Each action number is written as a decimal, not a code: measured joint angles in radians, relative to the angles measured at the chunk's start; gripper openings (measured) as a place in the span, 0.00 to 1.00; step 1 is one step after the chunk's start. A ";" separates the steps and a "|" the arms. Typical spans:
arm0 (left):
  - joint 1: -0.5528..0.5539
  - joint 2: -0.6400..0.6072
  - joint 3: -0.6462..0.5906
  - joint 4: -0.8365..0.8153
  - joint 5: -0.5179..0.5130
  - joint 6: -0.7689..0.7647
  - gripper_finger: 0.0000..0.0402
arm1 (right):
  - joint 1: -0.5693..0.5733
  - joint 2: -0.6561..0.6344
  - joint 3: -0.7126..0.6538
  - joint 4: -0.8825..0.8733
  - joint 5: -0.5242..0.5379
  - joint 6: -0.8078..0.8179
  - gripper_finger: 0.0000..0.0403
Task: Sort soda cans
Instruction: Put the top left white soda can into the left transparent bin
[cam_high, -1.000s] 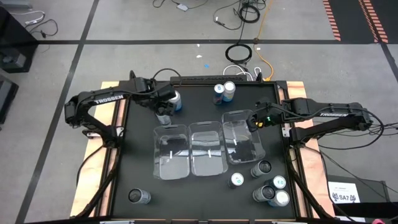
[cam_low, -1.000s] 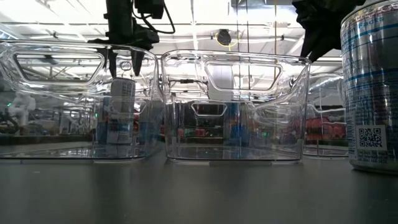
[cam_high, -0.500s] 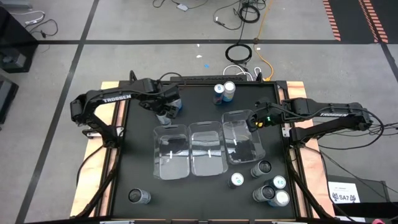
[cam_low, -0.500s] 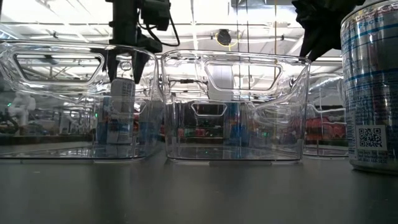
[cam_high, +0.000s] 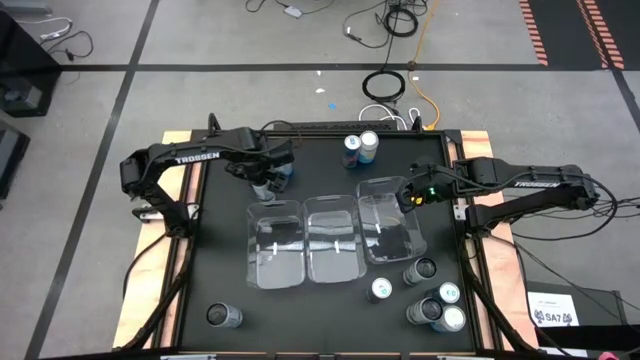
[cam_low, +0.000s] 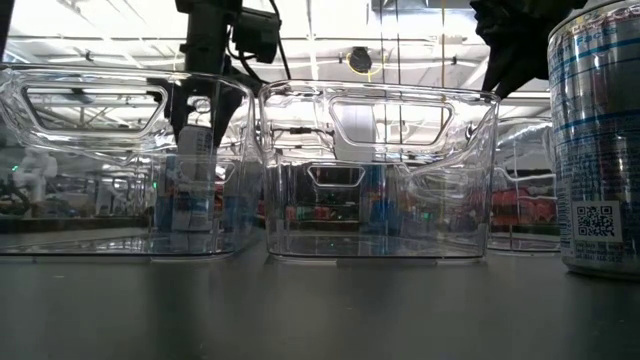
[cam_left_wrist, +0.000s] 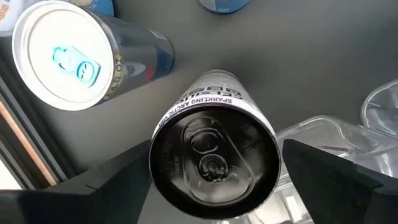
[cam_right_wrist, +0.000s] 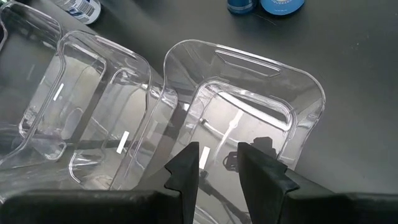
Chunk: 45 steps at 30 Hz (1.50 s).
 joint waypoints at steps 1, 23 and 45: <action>0.000 0.002 0.000 0.001 -0.001 0.000 0.85 | 0.000 0.000 0.000 0.000 0.000 0.000 0.25; -0.001 -0.086 0.021 -0.021 0.026 0.008 0.68 | 0.000 0.000 0.000 0.000 -0.002 -0.004 0.25; -0.056 -0.453 0.037 -0.013 0.016 -0.024 0.68 | 0.000 0.000 0.000 0.007 0.000 0.000 0.25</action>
